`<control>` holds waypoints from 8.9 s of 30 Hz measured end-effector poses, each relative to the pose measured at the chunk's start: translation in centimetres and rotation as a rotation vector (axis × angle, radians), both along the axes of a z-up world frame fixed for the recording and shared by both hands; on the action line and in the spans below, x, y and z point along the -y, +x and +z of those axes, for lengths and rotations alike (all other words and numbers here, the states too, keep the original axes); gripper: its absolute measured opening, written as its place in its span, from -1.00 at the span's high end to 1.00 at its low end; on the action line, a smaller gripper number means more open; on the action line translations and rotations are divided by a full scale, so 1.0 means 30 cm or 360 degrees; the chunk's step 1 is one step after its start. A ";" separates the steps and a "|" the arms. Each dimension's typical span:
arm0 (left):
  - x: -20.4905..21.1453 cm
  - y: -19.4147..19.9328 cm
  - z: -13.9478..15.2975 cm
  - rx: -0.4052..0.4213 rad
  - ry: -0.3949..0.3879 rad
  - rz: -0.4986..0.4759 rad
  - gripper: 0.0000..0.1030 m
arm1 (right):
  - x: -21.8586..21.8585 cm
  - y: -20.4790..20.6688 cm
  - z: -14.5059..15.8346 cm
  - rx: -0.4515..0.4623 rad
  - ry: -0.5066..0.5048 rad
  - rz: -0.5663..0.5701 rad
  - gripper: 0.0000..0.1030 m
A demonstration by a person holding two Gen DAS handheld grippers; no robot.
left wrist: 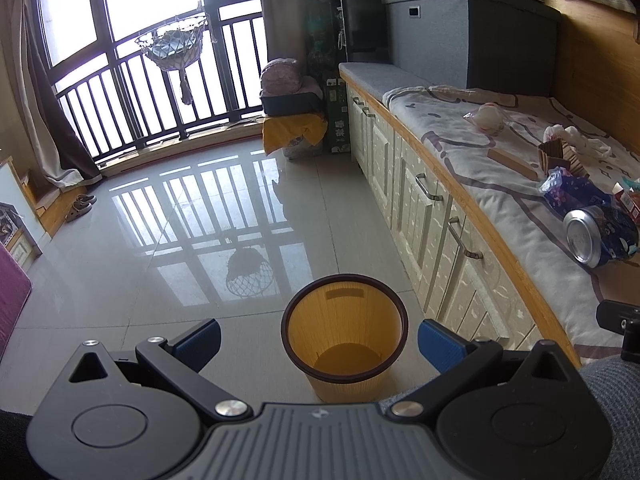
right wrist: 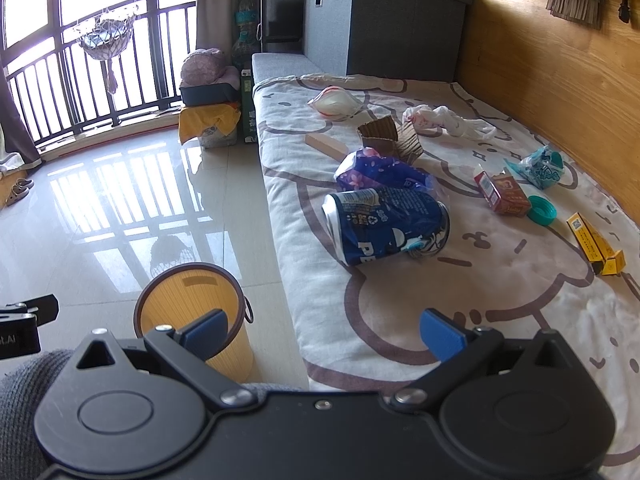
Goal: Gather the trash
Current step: 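Grasp the blue Pepsi can with the right tool while the left tool grasps the purple-blue bag, then lift the blue can with the right tool while the left tool lifts the purple bag, then carry the can and bag with both tools over the yellow wastebasket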
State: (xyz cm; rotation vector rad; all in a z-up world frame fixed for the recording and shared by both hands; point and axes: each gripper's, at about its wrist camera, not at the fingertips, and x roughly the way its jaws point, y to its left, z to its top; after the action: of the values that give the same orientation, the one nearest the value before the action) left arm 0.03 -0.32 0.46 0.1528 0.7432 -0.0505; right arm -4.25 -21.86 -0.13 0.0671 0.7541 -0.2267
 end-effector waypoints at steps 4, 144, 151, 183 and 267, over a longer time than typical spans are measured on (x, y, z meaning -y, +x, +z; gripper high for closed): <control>0.018 -0.017 0.030 0.0054 0.0005 -0.0059 -1.00 | 0.001 -0.016 0.020 0.0031 0.0015 0.0000 -1.00; 1.033 0.526 -0.150 -0.0371 -0.0190 -0.0057 -0.92 | 0.773 -0.224 -0.131 0.0430 0.1195 -0.0850 0.51; 0.952 0.484 -0.142 -0.0429 -0.0430 -0.0106 -0.23 | 0.753 -0.231 -0.112 0.0438 0.1190 -0.0832 0.51; 0.620 0.251 0.045 -0.0372 -0.0575 -0.0838 0.28 | 0.583 -0.170 -0.032 0.0406 0.1036 -0.0669 0.51; -0.174 1.020 -1.027 -0.0965 -0.0325 -0.0031 0.29 | -0.378 1.174 -0.982 -0.0996 0.0403 0.0563 0.51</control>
State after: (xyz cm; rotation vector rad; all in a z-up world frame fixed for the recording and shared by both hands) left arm 30.64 4.91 -30.35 -0.0570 1.3348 -0.1968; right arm 30.98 -10.54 -29.58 0.1028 1.3982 0.2005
